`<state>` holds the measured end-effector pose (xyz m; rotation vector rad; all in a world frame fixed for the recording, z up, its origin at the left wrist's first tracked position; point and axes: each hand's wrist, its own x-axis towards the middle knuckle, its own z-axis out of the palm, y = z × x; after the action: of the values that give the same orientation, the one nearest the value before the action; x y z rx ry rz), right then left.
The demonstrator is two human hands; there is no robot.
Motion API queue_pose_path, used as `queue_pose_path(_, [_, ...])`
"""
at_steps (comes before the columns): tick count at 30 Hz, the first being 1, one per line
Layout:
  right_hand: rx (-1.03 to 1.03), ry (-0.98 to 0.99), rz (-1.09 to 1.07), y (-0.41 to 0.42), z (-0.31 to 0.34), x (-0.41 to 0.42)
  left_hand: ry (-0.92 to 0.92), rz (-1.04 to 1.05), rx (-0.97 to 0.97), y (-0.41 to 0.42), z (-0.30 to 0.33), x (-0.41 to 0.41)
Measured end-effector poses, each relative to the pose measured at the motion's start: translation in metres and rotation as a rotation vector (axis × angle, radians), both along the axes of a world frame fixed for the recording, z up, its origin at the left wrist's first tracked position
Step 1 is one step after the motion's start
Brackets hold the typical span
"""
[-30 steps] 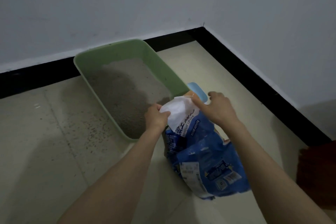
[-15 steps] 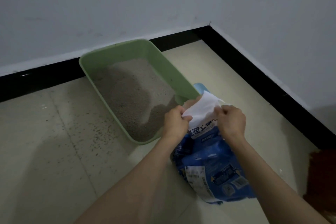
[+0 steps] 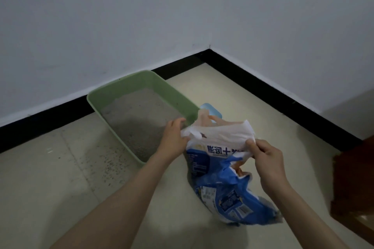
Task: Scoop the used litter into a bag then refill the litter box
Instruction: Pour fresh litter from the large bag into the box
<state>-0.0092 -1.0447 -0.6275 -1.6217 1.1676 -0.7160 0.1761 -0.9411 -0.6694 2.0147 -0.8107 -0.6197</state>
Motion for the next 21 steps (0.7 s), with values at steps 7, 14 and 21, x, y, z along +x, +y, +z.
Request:
queue_pose_path(7, [0.059, -0.142, 0.008, 0.000, 0.028, -0.048, -0.344, -0.172, 0.023, -0.016, 0.027, -0.014])
queue_pose_path(14, [0.084, -0.169, 0.169, 0.012, 0.047, -0.107, -0.606, -0.451, -0.120, -0.042, 0.052, -0.051])
queue_pose_path(21, [0.105, -0.224, 0.131, 0.019, 0.045, -0.147, -0.554, -0.621, -0.167, -0.052, 0.076, -0.073])
